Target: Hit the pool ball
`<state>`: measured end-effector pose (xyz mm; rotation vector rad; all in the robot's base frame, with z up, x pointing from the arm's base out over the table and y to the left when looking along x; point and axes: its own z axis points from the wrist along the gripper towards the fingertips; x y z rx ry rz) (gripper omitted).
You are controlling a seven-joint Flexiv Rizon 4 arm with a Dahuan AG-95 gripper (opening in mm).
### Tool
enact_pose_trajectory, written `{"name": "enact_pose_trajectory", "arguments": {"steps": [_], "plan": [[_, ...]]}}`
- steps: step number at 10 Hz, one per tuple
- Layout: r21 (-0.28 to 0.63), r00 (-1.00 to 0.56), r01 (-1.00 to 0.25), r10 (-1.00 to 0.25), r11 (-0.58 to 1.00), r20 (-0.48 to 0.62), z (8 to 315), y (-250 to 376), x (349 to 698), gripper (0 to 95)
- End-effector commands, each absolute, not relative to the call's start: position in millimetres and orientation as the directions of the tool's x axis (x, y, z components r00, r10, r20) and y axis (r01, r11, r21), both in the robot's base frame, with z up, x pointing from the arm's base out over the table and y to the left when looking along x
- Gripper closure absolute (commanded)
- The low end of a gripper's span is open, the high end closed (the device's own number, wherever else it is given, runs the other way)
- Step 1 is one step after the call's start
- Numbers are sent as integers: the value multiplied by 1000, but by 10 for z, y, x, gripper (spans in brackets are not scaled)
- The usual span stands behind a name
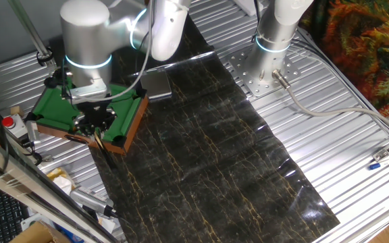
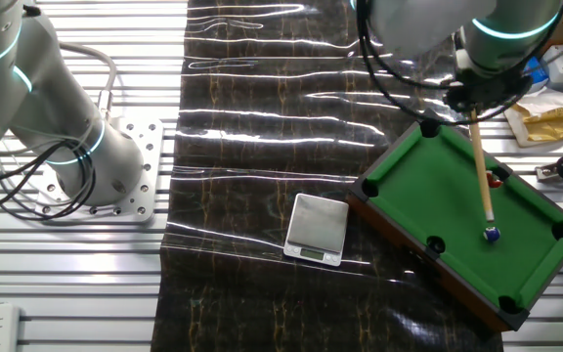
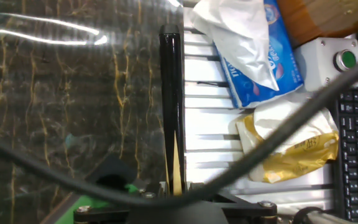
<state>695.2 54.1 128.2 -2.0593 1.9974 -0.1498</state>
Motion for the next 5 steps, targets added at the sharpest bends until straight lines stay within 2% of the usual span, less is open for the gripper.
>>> {"name": "enact_pose_trajectory", "arguments": {"steps": [1, 5], "plan": [[-277, 47, -961, -991, -10, -126, 1264, 501, 7003, 950], [-286, 92, -956, -990, -58, -104, 1286, 363, 6974, 950]]}}
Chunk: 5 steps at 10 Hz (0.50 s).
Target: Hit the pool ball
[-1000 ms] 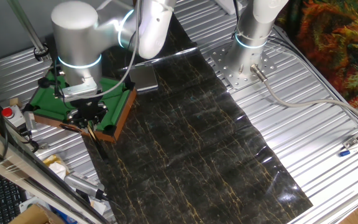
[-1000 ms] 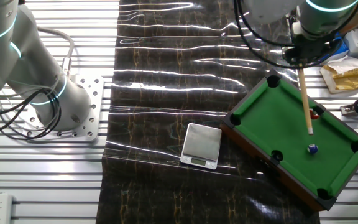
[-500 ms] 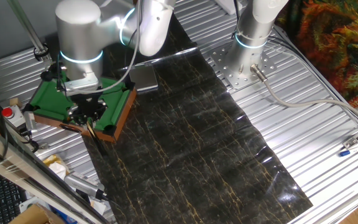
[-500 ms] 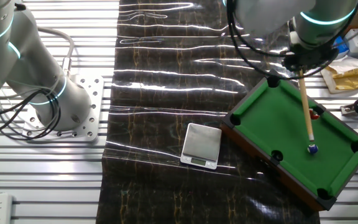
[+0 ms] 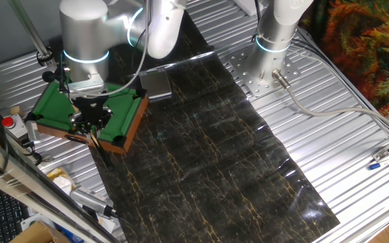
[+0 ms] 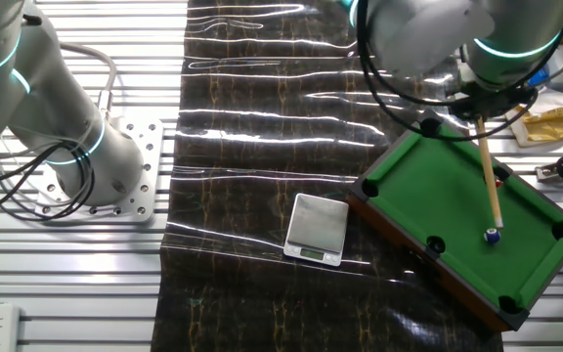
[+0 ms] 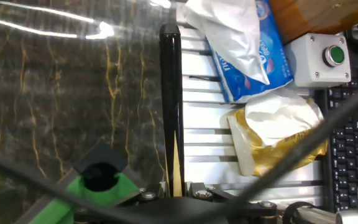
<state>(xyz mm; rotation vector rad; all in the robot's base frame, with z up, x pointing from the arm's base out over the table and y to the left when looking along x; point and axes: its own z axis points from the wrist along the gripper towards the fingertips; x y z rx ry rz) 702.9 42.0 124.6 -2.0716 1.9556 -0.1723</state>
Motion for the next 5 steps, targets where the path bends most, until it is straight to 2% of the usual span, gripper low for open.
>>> {"name": "enact_pose_trajectory", "arguments": {"steps": [1, 5], "plan": [[-285, 89, -957, -991, -58, -100, 1308, 327, 6946, 950], [-287, 38, -958, -990, 3, -136, 1274, 365, 6972, 950]]}}
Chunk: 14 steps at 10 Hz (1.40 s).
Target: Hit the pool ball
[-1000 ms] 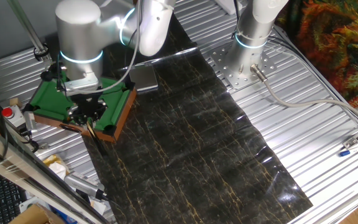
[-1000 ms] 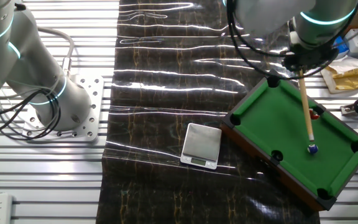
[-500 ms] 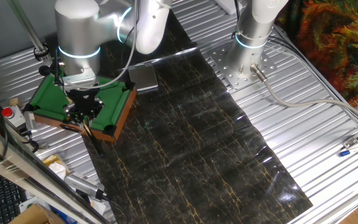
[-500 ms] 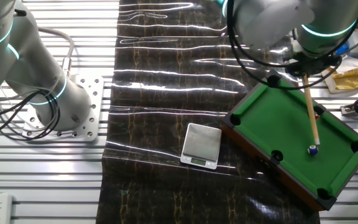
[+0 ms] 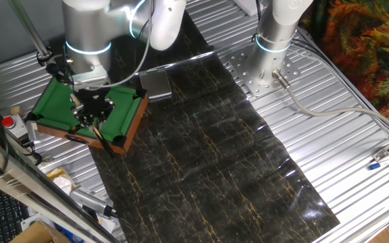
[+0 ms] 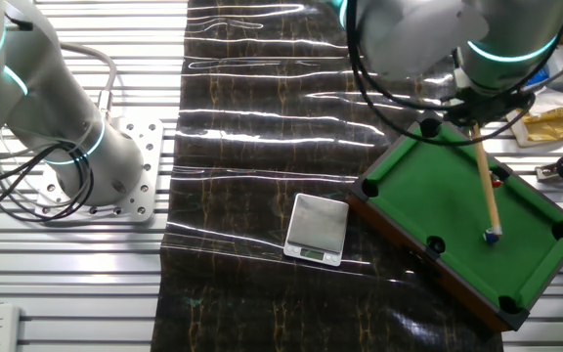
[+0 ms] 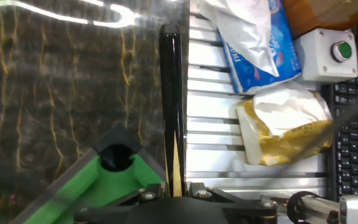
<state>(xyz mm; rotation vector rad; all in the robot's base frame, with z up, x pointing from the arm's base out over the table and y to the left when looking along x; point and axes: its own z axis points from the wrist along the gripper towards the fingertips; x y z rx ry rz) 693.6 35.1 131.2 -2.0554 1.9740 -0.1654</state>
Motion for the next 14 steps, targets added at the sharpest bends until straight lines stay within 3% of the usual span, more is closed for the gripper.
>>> {"name": "enact_pose_trajectory", "arguments": {"steps": [1, 14], "plan": [[-288, 36, -958, -990, 6, -138, 1271, 368, 6974, 950], [-250, -43, -965, -991, 74, -129, 1232, 568, 7067, 950]]}}
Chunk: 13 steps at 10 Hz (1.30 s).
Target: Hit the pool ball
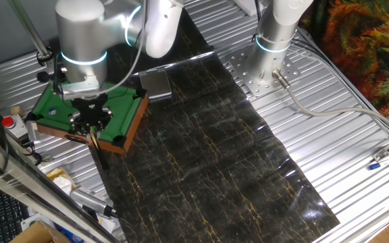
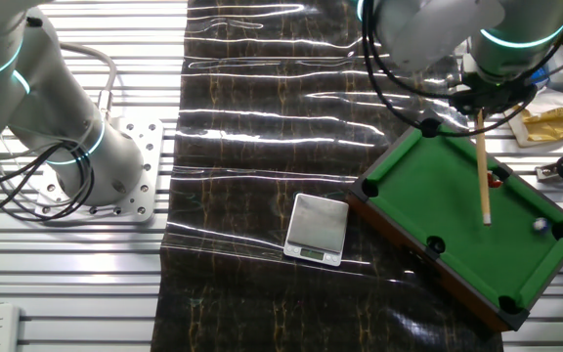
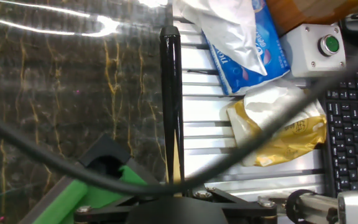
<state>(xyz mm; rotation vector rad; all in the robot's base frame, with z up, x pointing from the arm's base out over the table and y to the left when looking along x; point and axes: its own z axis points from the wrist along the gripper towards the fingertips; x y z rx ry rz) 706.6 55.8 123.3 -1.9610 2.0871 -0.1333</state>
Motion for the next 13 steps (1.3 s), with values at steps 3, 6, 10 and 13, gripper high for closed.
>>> {"name": "enact_pose_trajectory", "arguments": {"steps": [3, 6, 10, 13], "plan": [[-245, -59, -966, -991, 87, -120, 1203, 614, 7088, 950], [-249, -45, -966, -992, 74, -120, 1208, 610, 7089, 950], [-221, 226, -952, -973, -212, -40, 1143, 594, 7119, 950], [-122, 507, -856, -862, -502, -10, 1133, 594, 7119, 950]]}}
